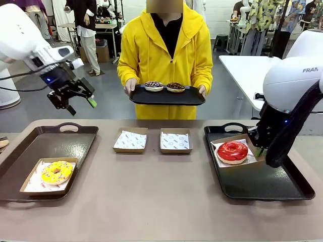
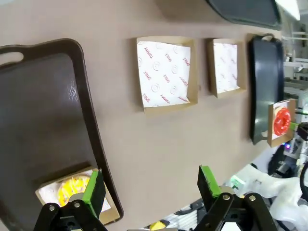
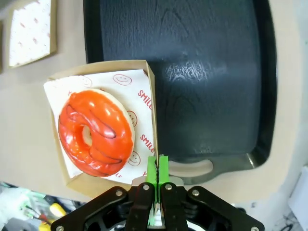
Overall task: Individually package the donuts and arrange them on the tray.
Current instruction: Place the picked Paper togo box on the Handle tray while simultaneously picking up another Paper togo box from the table with the other hand.
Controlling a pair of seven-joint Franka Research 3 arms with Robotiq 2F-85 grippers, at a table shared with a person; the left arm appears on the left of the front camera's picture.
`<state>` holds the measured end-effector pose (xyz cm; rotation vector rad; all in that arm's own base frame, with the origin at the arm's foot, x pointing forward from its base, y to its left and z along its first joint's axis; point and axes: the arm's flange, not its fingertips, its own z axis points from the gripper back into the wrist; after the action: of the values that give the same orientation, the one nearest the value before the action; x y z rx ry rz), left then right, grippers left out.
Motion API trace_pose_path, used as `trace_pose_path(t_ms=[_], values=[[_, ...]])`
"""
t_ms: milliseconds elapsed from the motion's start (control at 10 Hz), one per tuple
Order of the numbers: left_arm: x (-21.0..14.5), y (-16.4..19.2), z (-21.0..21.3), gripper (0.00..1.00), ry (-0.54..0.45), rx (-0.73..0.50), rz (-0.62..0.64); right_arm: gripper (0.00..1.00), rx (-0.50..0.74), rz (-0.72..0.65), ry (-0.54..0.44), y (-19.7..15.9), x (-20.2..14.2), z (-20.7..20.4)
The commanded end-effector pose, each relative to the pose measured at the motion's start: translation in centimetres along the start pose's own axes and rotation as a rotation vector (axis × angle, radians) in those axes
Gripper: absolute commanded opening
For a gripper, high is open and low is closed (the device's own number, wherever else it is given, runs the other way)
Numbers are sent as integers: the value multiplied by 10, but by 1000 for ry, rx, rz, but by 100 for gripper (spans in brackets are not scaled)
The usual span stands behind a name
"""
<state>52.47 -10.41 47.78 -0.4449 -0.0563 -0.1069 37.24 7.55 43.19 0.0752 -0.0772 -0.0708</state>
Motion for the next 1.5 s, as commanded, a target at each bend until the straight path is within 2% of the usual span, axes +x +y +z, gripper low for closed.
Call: trace_pose_path(t_ms=[0,400,500,1300,1400], values=[[7,-10,-17,100,2,60,13,1,36,33,12,-1,11,-11],[0,-37,-64,100,-13,172,-53,1,-1,9,11,0,4,-9],[6,-24,-51,100,13,96,-36,1,-1,9,11,0,4,-9],[6,-24,-51,100,13,96,-36,1,-1,18,8,1,5,-10],[6,-23,-54,100,4,115,-34,1,-48,68,7,3,-2,-14]])
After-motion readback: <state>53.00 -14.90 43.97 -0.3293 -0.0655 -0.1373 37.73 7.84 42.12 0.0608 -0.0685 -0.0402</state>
